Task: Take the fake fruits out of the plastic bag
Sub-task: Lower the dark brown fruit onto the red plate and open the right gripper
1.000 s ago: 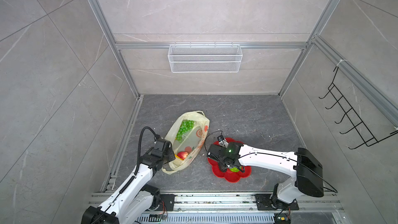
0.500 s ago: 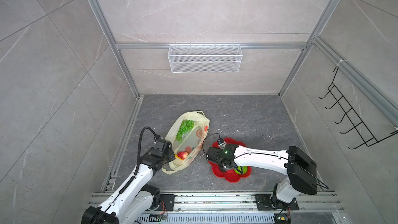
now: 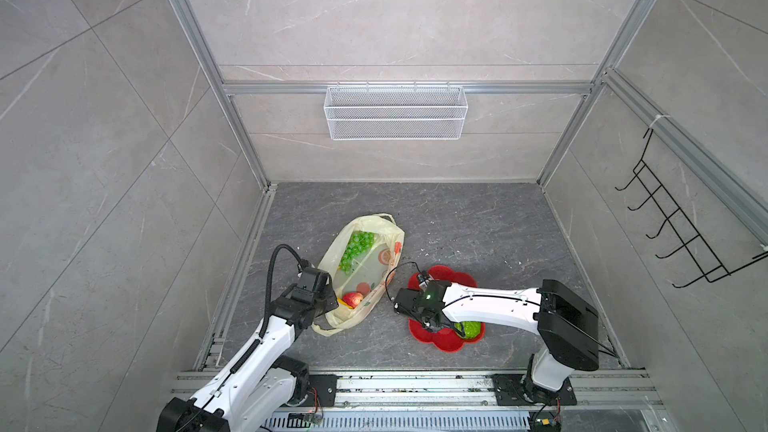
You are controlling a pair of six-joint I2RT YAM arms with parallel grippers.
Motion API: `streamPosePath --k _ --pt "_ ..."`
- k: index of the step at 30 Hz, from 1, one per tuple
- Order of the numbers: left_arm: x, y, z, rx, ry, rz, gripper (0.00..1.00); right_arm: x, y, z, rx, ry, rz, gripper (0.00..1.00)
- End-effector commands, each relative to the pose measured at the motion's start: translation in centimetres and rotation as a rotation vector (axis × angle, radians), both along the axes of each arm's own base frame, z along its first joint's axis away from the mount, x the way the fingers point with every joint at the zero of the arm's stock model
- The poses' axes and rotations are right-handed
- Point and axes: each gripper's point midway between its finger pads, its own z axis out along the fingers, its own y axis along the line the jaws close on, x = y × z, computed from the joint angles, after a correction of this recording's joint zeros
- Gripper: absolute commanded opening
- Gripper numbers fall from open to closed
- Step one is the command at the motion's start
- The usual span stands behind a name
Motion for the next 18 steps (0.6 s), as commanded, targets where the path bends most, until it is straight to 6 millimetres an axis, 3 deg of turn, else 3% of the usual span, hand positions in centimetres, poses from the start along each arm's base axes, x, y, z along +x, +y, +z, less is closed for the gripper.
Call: streamPosePath --k 1,18 --pt "1.1 -0.2 1.5 0.004 -0.052 -0.01 0.0 -0.1 0.4 0.2 -0.008 0.0 0.001 0.69" --pt "1.3 -0.3 1.4 0.006 -0.047 -0.015 0.0 -0.3 3.1 -0.7 0.049 0.035 0.04 0.74"
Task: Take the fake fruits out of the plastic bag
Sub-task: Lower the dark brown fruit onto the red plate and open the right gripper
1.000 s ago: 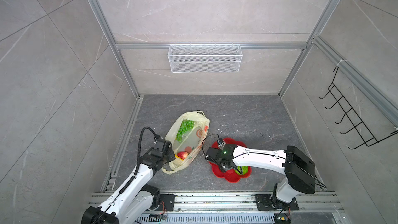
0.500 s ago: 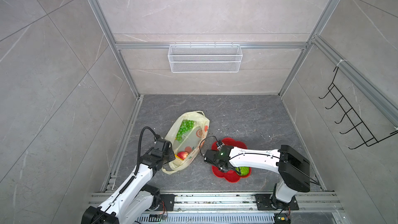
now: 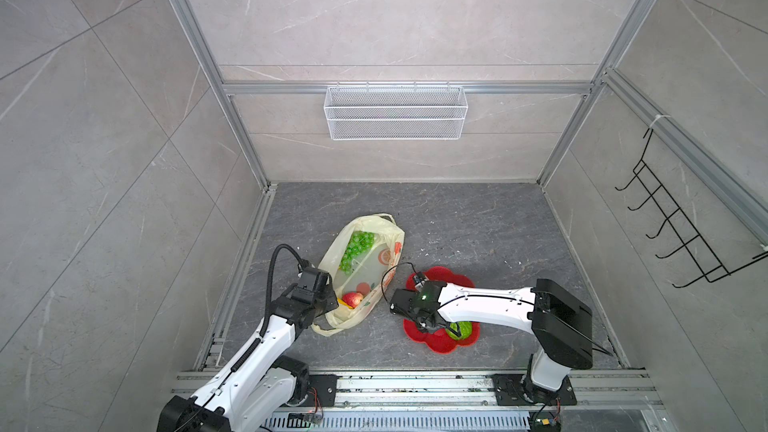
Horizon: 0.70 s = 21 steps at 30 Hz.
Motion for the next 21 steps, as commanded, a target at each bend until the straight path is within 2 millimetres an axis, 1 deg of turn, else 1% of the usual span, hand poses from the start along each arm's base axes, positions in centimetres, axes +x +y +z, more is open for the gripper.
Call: streamPosePath --k 1,7,15,21 --pt "1.3 -0.3 1.6 0.003 -0.052 -0.015 0.0 0.0 1.8 -0.1 0.037 0.006 0.022 0.75" --pt "1.2 -0.3 1.6 0.003 -0.053 -0.014 0.0 -0.1 2.5 -0.2 0.067 0.015 0.033 0.76" --pt "1.2 -0.3 1.5 0.002 -0.052 -0.017 0.0 -0.8 4.3 0.0 0.207 0.051 0.057 0.76" --pt "1.2 -0.3 1.5 0.002 -0.052 -0.014 0.0 -0.8 4.4 0.0 0.217 0.049 0.057 0.76"
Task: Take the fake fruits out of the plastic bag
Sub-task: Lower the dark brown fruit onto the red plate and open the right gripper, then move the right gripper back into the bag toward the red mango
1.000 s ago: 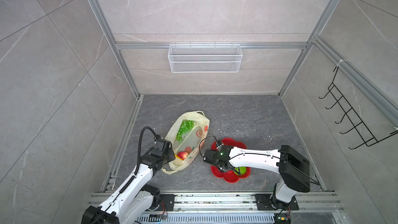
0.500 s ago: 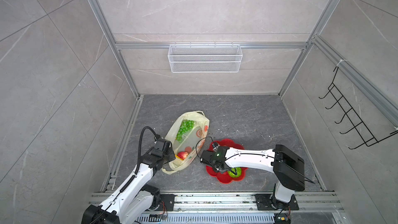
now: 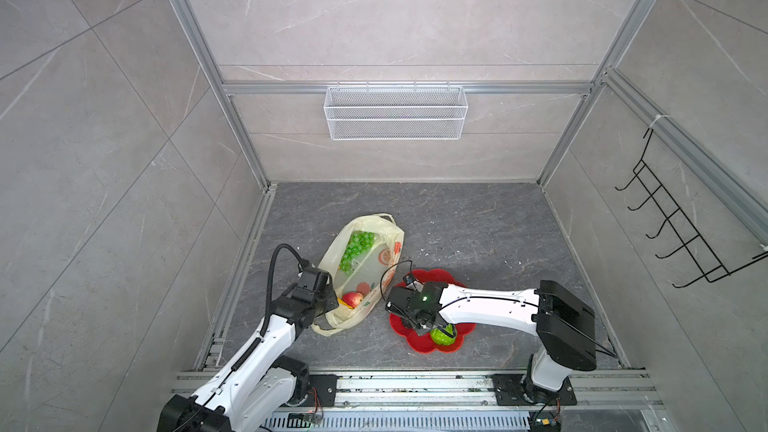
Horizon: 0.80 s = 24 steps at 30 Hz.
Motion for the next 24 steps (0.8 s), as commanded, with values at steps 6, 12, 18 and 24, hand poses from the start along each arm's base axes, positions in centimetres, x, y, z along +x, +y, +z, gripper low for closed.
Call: streamPosePath --k 6,12,18,24 --pt "1.1 -0.3 1.5 0.002 -0.049 -0.016 0.0 -0.5 1.4 0.6 0.09 0.015 0.028 0.74" --pt "1.1 -0.4 1.5 0.002 -0.047 -0.017 0.0 -0.8 2.2 0.9 0.131 0.03 0.037 0.7" --pt "1.1 -0.3 1.5 0.003 -0.046 -0.016 0.0 -0.9 2.6 0.9 0.152 0.043 0.042 0.68" --pt "1.1 -0.3 1.5 0.003 -0.045 -0.018 0.0 -0.6 2.5 1.7 0.155 0.022 0.039 0.72"
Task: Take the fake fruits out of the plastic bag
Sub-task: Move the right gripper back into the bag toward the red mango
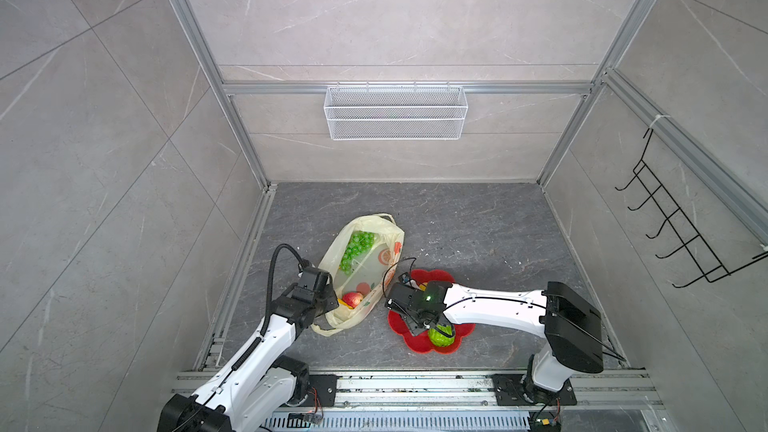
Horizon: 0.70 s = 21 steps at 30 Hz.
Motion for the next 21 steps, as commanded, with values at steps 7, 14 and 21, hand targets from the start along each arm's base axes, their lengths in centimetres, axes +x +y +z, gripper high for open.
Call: streamPosePath --k 7,14,21 --pt "1.2 -0.4 1.5 0.002 -0.042 -0.019 0.0 0.6 -0.6 2.9 0.014 -0.077 -0.011 0.75" --pt "0.4 -0.7 1.0 -0.043 -0.017 0.005 0.0 1.6 1.2 5.7 0.124 -0.135 -0.025 0.73" --pt "-0.7 -1.4 1.2 -0.12 -0.007 0.02 0.0 2.7 8.2 8.9 0.373 -0.138 0.019 0.69"
